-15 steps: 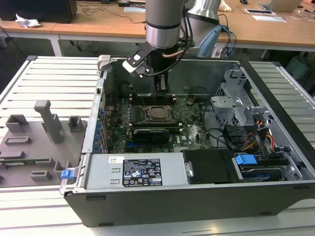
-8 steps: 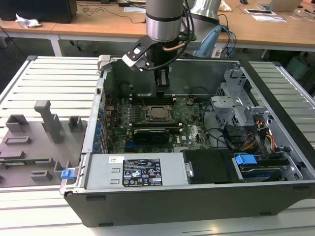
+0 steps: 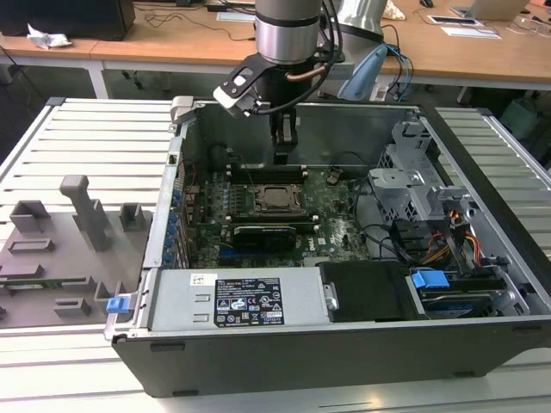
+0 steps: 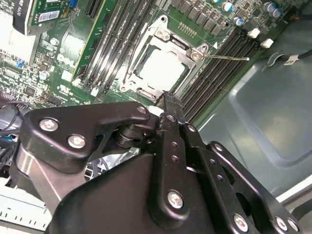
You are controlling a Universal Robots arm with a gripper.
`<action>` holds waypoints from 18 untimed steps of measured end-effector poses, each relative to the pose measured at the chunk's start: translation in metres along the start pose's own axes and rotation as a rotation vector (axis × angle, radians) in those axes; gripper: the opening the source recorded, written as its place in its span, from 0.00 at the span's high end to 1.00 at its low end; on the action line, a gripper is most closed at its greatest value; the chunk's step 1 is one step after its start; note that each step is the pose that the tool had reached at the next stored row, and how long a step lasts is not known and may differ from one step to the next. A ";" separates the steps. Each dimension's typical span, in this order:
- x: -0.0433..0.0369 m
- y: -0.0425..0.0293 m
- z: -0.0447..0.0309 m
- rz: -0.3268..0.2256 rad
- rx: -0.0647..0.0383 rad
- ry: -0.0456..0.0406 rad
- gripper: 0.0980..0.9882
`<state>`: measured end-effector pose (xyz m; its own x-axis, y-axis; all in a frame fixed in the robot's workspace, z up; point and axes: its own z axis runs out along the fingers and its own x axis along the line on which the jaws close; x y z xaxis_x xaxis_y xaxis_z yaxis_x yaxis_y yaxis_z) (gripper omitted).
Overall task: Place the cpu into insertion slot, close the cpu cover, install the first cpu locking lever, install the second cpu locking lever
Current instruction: 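Install the first cpu locking lever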
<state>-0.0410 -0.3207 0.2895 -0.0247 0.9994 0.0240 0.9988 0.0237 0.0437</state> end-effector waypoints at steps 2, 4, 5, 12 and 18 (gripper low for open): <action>0.0000 0.0000 -0.0002 -0.007 0.000 0.0000 0.99; 0.0000 0.0000 -0.0002 -0.034 0.001 0.0011 0.99; 0.0000 0.0000 -0.0002 -0.059 0.002 0.0022 0.99; 0.0000 0.0000 -0.0001 -0.195 0.005 0.0083 0.99; 0.0000 0.0002 -0.0001 -0.336 0.008 0.0144 0.99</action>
<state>-0.0408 -0.3207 0.2897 -0.3530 0.9353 0.0237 0.9351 0.3518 0.0436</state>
